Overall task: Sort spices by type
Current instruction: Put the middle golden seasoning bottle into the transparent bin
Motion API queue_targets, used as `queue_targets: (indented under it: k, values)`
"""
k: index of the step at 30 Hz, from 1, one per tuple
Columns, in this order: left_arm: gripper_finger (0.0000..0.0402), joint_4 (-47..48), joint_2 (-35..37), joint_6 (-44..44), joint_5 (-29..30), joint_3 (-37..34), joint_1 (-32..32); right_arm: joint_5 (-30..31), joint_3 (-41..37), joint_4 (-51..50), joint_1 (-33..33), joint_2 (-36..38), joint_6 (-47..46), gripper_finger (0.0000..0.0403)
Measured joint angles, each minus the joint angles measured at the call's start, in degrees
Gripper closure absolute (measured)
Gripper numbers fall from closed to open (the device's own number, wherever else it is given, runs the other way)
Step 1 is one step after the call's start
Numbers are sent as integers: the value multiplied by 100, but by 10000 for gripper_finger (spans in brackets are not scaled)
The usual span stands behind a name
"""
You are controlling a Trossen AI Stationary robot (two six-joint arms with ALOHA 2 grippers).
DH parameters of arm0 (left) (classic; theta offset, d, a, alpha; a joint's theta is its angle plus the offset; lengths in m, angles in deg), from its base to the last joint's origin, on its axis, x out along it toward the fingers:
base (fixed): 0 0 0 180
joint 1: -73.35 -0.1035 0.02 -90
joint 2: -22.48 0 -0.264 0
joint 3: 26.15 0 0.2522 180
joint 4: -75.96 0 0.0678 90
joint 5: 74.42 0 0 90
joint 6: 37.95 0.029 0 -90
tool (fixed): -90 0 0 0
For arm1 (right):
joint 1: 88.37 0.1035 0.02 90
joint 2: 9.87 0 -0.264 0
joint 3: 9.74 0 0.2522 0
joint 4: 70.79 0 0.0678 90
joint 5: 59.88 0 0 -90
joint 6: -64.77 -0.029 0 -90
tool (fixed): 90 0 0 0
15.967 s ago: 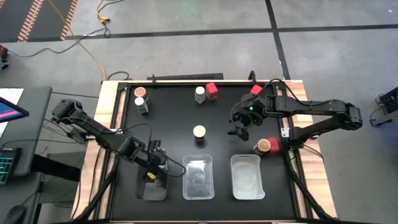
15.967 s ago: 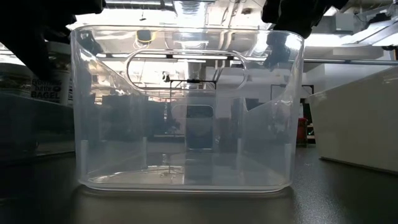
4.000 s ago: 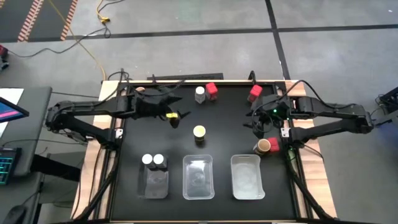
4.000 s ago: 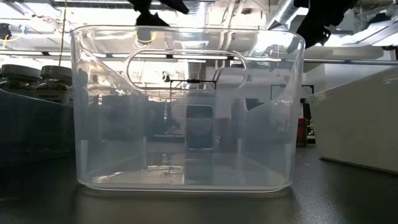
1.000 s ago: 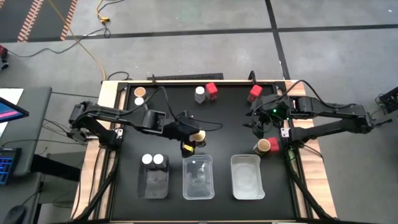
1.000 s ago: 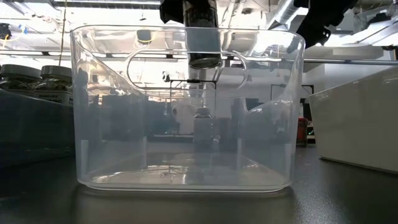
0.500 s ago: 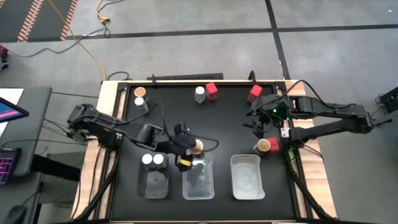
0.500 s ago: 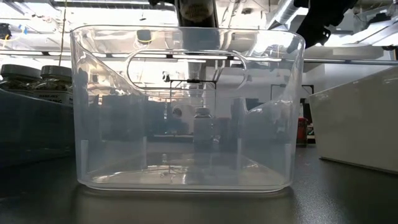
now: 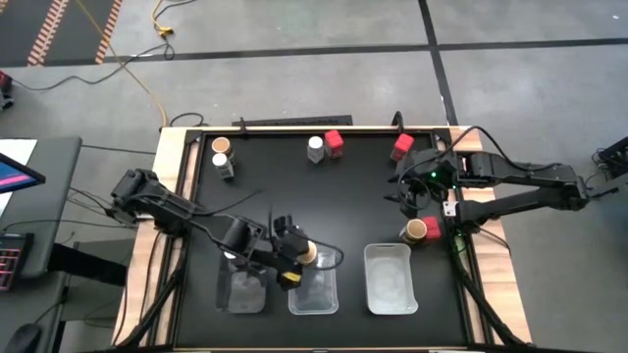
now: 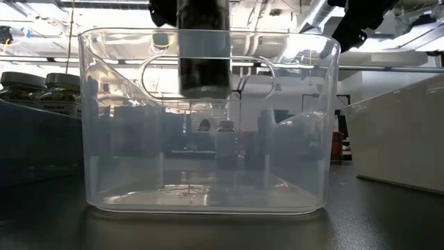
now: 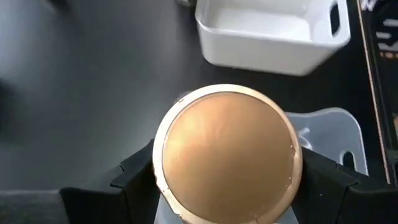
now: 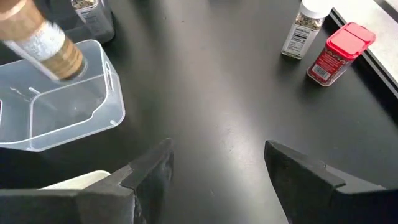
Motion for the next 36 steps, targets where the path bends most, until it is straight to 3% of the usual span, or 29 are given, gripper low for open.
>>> queue_targets:
  k: [14,27,36]
  values:
    - [133,-877,-24,-46,-79,-478,98,0,0,2,60,-2,-20,127]
    - [131,-991,-23,35,-248,-759,-98,0,0,4,58,-1,-18,127]
    - [133,-958,-425,-104,-358,-755,-90,0,0,-1,60,0,-17,127]
